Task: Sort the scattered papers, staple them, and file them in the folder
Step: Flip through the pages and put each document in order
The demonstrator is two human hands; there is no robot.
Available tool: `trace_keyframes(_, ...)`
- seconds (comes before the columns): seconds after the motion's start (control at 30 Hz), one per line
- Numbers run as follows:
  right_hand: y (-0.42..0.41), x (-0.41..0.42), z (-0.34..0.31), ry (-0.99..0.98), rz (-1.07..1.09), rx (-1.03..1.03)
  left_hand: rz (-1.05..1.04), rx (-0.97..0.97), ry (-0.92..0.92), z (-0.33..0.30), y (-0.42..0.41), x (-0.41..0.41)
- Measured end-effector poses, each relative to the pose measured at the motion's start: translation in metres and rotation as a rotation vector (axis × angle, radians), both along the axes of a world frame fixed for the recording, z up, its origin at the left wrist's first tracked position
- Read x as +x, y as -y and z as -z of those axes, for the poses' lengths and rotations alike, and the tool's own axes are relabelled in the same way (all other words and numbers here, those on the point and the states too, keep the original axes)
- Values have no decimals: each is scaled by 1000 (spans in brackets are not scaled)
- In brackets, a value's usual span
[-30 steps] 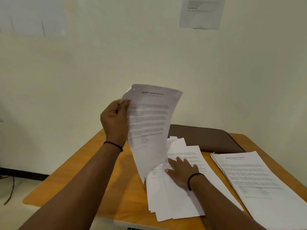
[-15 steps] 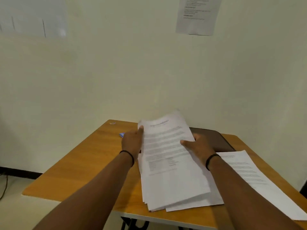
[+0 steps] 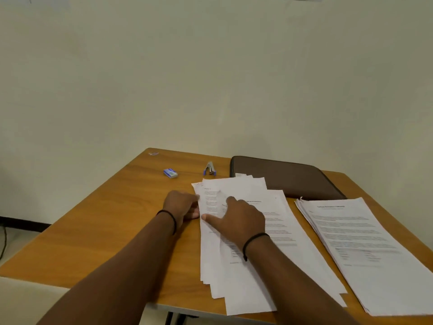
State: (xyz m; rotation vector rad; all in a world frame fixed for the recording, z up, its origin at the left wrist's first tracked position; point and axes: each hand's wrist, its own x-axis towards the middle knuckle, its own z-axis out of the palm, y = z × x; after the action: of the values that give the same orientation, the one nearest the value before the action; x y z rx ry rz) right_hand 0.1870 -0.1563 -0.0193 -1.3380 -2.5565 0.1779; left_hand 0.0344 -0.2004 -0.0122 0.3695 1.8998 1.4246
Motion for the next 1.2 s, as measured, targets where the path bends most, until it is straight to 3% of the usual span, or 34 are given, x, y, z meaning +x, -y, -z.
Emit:
trace_keyframes(0.2,-1,-4,11,-136,90,26,135,52,100,-3,-8,-7)
trace_keyframes(0.43,-18,-6,14,-455,54,-66,197,183,126,6,-23,-11)
trace_keyframes(0.67,-34,-11,18,-607,67,-57,351,448,227,18,-28,-4)
trace_keyframes(0.87,-29,-18,24,-721,67,-78,397,509,240,20,-24,-12)
trace_keyframes(1.07,-35,-14,31,-815,108,-177,330,528,78,22,-29,1)
trace_keyframes(1.2,-39,-16,35,-858,125,-197,300,523,-463,32,-37,6)
